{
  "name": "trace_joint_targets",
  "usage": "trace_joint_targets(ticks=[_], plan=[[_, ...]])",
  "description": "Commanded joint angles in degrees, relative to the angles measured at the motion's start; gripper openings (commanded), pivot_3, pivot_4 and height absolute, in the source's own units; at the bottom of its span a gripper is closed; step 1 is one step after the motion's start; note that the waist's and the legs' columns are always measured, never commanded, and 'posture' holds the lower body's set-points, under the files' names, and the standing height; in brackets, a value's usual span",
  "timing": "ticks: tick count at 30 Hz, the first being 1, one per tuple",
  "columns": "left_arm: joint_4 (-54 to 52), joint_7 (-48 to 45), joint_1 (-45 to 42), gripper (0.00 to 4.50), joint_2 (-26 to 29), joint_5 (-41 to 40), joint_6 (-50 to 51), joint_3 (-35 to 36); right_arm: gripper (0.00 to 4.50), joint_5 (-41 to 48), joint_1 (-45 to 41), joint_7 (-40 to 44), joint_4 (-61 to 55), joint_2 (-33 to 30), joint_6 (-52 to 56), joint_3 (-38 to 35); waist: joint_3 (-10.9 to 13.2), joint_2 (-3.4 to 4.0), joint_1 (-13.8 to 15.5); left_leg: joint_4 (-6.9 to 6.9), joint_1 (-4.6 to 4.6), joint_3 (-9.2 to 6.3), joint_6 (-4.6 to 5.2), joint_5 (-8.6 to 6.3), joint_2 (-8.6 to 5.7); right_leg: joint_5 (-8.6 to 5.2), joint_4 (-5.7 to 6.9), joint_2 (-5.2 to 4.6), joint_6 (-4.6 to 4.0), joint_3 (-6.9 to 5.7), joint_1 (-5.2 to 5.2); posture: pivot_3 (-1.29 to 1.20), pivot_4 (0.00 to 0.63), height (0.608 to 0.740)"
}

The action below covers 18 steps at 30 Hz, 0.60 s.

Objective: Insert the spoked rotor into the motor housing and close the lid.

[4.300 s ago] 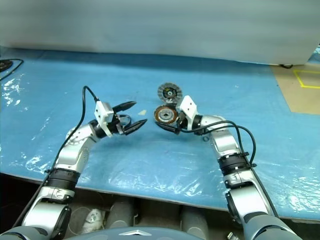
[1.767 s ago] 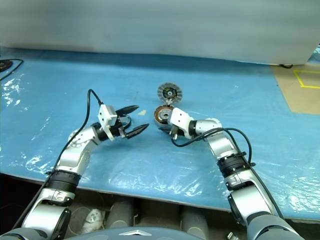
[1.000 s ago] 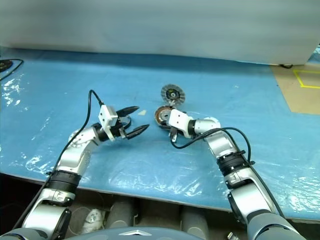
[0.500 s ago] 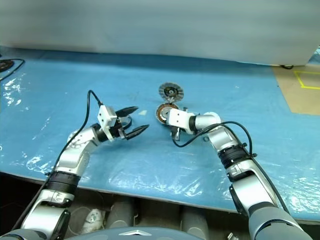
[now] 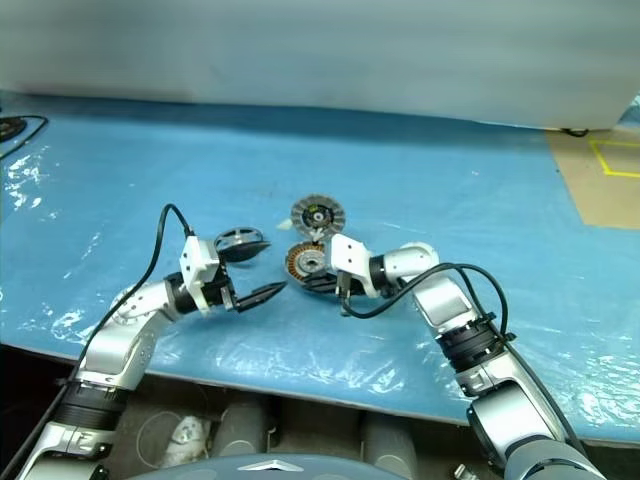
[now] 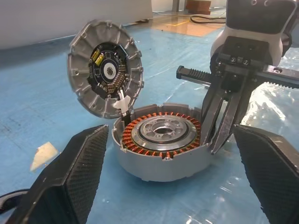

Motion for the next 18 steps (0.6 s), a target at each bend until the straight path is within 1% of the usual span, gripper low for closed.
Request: trace_joint_targets(ticks=[1, 3, 4, 5, 6, 7, 9, 13, 18], plan=[[-2.9, -0.1, 0.5, 4.50, 0.5, -0.7, 0.5, -0.1, 0.01, 0.8, 0.5, 0.3, -2.9, -0.4, 0.8, 0.3, 0.0, 0.00, 0.0, -0.05, 0.07, 0.00, 0.00, 0.00, 0.00, 0.00, 0.00, 0.00, 0.00, 0.02, 0.05, 0.00, 0.150, 0.740], [-2.8, 0.1, 0.2, 4.50, 0.2, -0.5, 0.7, -0.3, 0.01, 1.1, 0.9, 0.1, -3.0, -0.3, 1.0, 0.0, 0.0, 0.00, 0.0, -0.08, 0.12, 0.00, -0.01, 0.00, 0.00, 0.00, 0.00, 0.01, 0.00, 0.05, 0.07, 0.00, 0.150, 0.740], [-2.6, 0.1, -0.1, 4.50, 0.1, -0.4, 0.7, -0.5, 0.53, 1.3, 1.0, 0.0, -3.2, -0.2, 1.2, -0.1, 0.0, 0.00, 0.0, -0.08, 0.13, 0.01, -0.01, 0.00, 0.00, 0.00, 0.00, 0.02, 0.00, 0.07, 0.07, 0.00, 0.150, 0.740], [-2.4, 0.1, -0.4, 4.50, -0.1, -0.4, 0.7, -0.6, 0.74, 1.6, 1.2, -0.2, -3.5, -0.1, 1.5, -0.4, 0.0, 0.00, 0.0, -0.08, 0.13, 0.01, -0.01, 0.00, -0.01, 0.00, 0.00, 0.02, 0.00, 0.09, 0.07, 0.00, 0.150, 0.740], [-2.2, 0.1, -0.6, 4.50, -0.2, -0.3, 0.7, -0.7, 1.10, 2.0, 1.2, -0.5, -3.8, 0.1, 1.9, -0.8, 0.0, 0.00, 0.0, -0.08, 0.13, 0.04, -0.01, 0.00, -0.03, 0.00, -0.02, 0.02, 0.00, 0.11, 0.06, 0.00, 0.150, 0.740], [-2.1, 0.2, -0.9, 4.50, -0.4, -0.2, 0.7, -0.9, 1.37, 2.7, 1.2, -0.8, -4.3, 0.4, 2.4, -1.4, 0.0, 0.00, 0.0, -0.08, 0.13, 0.05, -0.01, 0.00, -0.04, 0.00, -0.03, 0.02, 0.00, 0.12, 0.06, 0.00, 0.150, 0.740], [-1.7, 0.0, -1.2, 4.50, -0.5, -0.2, 0.7, -1.1, 2.10, 4.2, 1.3, -1.2, -5.6, 0.4, 3.0, -2.9, 0.0, 0.00, 0.0, -0.08, 0.12, 0.06, -0.01, 0.00, -0.13, 0.00, -0.04, 0.03, 0.00, 0.14, 0.04, 0.00, 0.150, 0.740], [-0.8, -0.6, -2.1, 4.50, -0.9, -0.3, 0.6, -1.8, 2.10, 7.7, 3.7, -0.4, -9.6, -2.3, 3.9, -6.0, 0.0, 0.00, 0.1, -0.08, 0.13, 0.07, -0.01, 0.00, -0.12, 0.00, -0.04, 0.04, 0.00, 0.15, 0.05, 0.00, 0.150, 0.740], [2.5, -2.8, -5.0, 4.50, -2.1, -0.4, 0.0, -3.3, 2.10, 10.0, 6.3, -4.1, -12.0, -4.4, 4.2, -11.9, 0.0, 0.00, 0.1, -0.07, 0.24, 0.07, -0.01, 0.00, -0.14, 0.00, -0.04, 0.02, 0.01, 0.23, 0.17, 0.00, 0.150, 0.740]])
